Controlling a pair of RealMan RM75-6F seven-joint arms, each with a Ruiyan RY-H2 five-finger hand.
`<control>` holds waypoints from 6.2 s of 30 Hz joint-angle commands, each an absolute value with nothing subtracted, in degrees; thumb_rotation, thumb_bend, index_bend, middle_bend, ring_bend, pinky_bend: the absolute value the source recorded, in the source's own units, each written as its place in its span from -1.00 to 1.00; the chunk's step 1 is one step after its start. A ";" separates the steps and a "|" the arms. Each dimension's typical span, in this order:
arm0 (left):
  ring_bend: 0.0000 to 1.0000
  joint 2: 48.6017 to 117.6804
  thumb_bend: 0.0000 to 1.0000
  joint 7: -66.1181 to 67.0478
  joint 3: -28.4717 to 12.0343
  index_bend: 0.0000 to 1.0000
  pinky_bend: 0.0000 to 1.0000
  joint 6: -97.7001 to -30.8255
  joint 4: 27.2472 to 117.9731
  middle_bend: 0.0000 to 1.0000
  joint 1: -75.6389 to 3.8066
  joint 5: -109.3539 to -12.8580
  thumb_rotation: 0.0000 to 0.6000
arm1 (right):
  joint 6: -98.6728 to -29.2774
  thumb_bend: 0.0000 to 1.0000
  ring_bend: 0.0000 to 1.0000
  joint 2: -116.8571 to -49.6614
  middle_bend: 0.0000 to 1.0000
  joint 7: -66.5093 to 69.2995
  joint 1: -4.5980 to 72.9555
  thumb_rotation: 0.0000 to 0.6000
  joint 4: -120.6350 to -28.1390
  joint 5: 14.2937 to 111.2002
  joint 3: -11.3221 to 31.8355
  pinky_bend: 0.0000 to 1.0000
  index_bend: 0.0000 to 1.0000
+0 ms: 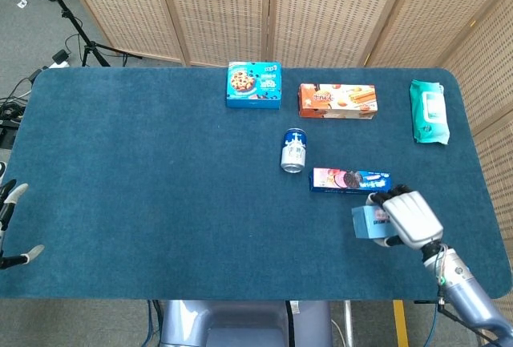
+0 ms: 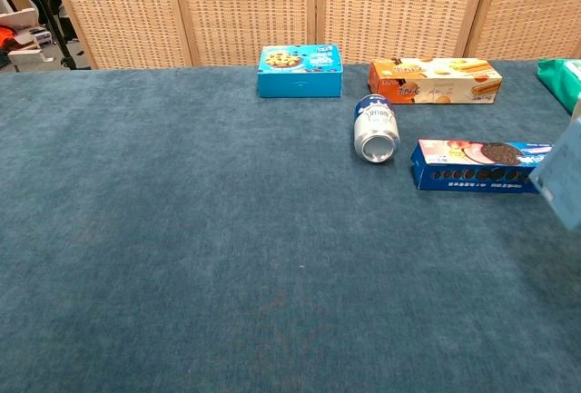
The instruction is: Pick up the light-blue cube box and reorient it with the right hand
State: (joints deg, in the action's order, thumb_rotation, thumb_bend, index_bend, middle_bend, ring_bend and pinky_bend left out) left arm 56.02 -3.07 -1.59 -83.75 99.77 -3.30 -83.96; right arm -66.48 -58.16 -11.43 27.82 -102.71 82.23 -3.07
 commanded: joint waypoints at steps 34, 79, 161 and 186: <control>-1.00 55.42 -1.00 -3.65 -1.15 -1.00 -1.00 -84.57 100.00 -1.00 -2.81 -84.94 1.00 | -61.35 -0.89 -1.00 -64.69 -1.00 -24.50 26.72 1.00 -108.39 73.86 -1.18 -0.96 -0.91; -1.00 55.08 -1.00 -5.21 -1.04 -1.00 -1.00 -85.21 99.68 -1.00 -2.43 -85.65 1.00 | -60.84 -0.35 -0.46 -70.60 -0.04 -50.25 35.10 1.00 -105.93 66.76 -2.34 -0.55 -0.11; -1.00 56.72 -1.00 -0.64 -0.61 -1.00 -1.00 -85.66 100.35 -1.00 -2.31 -86.34 1.00 | -50.95 -1.00 -1.00 -62.43 -1.00 -20.55 35.33 1.00 -101.04 86.02 -3.52 -0.96 -1.00; -1.00 56.87 -1.00 -0.14 -0.82 -1.00 -1.00 -85.18 100.37 -1.00 -2.51 -85.66 1.00 | -54.61 -0.64 -0.51 -70.59 -0.22 -21.98 34.67 1.00 -91.86 88.69 -3.22 -0.32 -0.23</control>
State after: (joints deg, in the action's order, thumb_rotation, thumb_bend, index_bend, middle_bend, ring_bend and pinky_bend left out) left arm 56.87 -0.17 -0.82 -85.22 100.38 -2.50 -85.67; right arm -53.19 -69.45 -23.98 35.13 -93.39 86.82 -2.84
